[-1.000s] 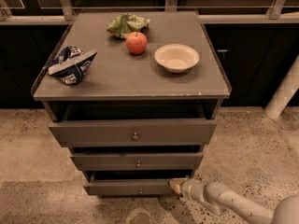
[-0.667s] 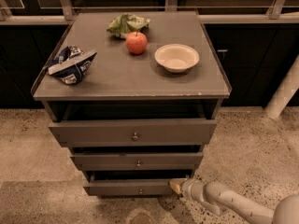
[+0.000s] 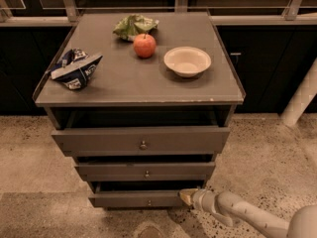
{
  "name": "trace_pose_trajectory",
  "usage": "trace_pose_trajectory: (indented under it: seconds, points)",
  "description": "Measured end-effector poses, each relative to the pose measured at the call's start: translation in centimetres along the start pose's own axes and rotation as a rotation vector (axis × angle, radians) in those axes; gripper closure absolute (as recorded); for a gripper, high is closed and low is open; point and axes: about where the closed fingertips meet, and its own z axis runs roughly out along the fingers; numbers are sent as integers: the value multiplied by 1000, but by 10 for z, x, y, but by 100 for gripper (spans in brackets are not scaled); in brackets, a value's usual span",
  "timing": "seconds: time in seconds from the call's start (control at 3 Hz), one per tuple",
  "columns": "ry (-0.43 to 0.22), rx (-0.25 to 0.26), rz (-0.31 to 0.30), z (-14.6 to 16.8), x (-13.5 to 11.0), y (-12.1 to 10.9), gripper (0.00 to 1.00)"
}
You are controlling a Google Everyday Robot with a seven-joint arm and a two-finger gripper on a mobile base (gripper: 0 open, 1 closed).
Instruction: Open bottom drawer
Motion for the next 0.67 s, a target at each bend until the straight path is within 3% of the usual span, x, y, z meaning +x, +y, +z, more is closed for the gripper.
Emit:
trace_pose_trajectory:
  seconds: [0.33, 0.67]
  points:
    - [-35, 17, -59, -9, -31, 4, 100]
    - [-35, 17, -59, -9, -31, 4, 100]
